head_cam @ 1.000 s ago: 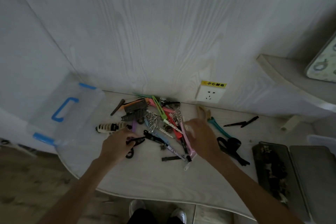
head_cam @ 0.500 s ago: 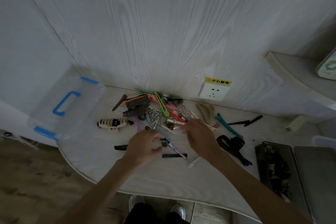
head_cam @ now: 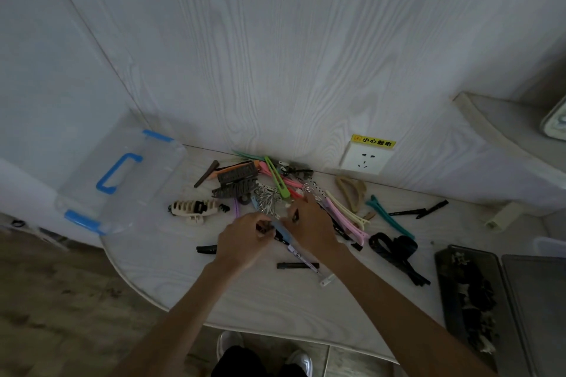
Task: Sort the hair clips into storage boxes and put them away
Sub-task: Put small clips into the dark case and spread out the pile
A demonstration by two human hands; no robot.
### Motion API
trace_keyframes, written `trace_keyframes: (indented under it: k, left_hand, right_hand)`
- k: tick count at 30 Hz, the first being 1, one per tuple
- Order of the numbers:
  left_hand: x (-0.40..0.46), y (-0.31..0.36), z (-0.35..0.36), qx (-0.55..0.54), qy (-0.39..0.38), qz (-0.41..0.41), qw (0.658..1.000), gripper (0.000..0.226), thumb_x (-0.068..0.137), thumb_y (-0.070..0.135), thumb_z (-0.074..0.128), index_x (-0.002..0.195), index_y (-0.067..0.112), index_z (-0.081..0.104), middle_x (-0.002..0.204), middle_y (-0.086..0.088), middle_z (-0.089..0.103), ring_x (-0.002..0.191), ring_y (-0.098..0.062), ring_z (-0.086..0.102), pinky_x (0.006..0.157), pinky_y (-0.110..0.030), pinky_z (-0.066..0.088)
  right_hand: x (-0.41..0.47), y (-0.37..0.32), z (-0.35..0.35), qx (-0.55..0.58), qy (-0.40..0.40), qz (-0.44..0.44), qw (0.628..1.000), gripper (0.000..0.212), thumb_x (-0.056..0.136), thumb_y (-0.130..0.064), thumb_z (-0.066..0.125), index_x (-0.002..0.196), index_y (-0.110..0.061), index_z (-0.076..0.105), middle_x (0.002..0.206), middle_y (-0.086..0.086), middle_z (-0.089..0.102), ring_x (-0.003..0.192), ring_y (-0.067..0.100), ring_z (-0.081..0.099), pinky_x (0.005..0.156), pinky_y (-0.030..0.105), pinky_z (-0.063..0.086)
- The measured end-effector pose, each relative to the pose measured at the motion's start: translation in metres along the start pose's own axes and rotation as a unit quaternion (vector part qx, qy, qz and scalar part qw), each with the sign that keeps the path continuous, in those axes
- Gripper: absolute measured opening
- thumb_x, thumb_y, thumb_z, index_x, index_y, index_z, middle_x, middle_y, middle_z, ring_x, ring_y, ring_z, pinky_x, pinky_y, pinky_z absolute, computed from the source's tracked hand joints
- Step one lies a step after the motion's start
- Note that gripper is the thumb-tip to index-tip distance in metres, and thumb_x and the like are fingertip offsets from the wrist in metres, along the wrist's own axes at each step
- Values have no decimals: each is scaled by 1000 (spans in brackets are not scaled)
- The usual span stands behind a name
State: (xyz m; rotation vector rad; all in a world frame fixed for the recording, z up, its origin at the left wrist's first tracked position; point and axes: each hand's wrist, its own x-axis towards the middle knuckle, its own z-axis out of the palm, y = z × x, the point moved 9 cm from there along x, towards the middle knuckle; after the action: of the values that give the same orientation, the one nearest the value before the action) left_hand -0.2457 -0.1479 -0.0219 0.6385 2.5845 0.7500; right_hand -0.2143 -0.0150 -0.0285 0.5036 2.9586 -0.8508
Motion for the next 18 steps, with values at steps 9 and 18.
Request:
trace_keyframes:
  k: [9, 18]
  left_hand:
    - [-4, -43, -36, -22, 91, -109, 990, 8, 86, 22, 59, 88, 29, 58, 85, 9, 63, 86, -16, 64, 72, -29, 50]
    - [13, -35, -40, -36, -3, -62, 997, 17, 87, 25, 61, 102, 21, 67, 96, 4, 70, 92, -10, 65, 77, -29, 53]
  right_hand:
    - [5, -18, 1, -91, 7, -2, 996, 30, 88, -15, 53, 118, -11, 56, 121, 12, 50, 88, 27, 63, 70, 32, 51]
    - [7, -4, -2, -133, -39, 15, 990, 21, 85, -15, 61, 103, -5, 62, 124, 16, 49, 95, 28, 62, 75, 33, 50]
